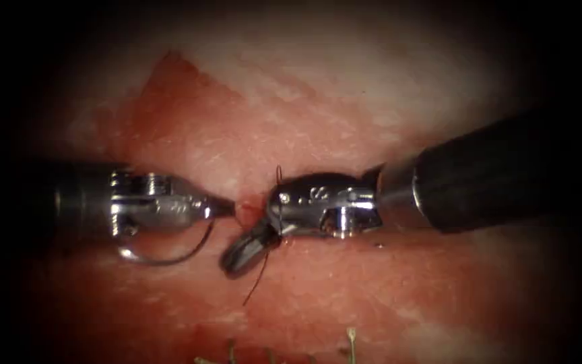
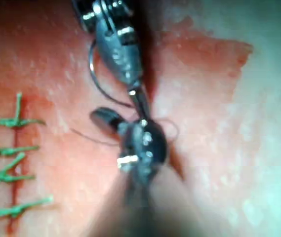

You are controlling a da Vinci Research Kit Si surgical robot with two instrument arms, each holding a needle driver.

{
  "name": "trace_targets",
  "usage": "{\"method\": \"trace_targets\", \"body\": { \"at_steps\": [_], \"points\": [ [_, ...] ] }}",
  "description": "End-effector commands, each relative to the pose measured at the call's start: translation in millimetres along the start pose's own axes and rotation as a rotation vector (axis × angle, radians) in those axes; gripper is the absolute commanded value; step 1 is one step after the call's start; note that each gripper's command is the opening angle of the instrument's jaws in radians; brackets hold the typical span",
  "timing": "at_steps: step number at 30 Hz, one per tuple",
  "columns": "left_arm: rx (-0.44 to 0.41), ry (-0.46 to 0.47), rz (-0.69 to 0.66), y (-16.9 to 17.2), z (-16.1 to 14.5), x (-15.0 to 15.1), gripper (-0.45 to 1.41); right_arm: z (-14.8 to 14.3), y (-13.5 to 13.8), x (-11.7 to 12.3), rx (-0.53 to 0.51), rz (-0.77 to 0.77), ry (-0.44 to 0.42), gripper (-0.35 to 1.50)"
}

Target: Wound Closure

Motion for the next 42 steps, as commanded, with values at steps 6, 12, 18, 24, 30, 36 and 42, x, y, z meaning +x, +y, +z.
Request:
{"method": "trace_targets", "body": {
  "at_steps": [6,12,18,24,30,36,42],
  "points": [
    [-0.005,-0.005,0.003,1.2,1.1,0.0,-0.45,1.3,-0.7,-0.6,0.025,-0.011,-0.053,0.62],
    [-0.006,-0.007,0.005,1.6,1.2,0.0,-0.45,1.4,-0.7,-0.7,0.043,-0.022,-0.080,0.68],
    [-0.007,-0.009,0.005,1.7,1.2,0.0,-0.45,1.8,-0.7,-1.1,0.058,-0.041,-0.117,0.68],
    [-0.008,-0.009,0.007,1.8,1.1,-0.1,-0.45,2.9,-1.1,-2.1,0.075,-0.083,-0.157,0.56],
    [-0.008,-0.008,0.007,1.8,1.1,-0.2,-0.45,3.6,-1.1,-2.8,0.073,-0.110,-0.225,0.42],
    [-0.009,-0.008,0.008,1.8,1.0,-0.3,-0.45,3.2,-1.0,-3.0,0.089,-0.111,-0.258,-0.35],
    [-0.010,-0.007,0.010,1.8,0.9,-0.4,-0.45,2.8,-0.9,-3.0,0.096,-0.118,-0.270,-0.35]
  ]
}}
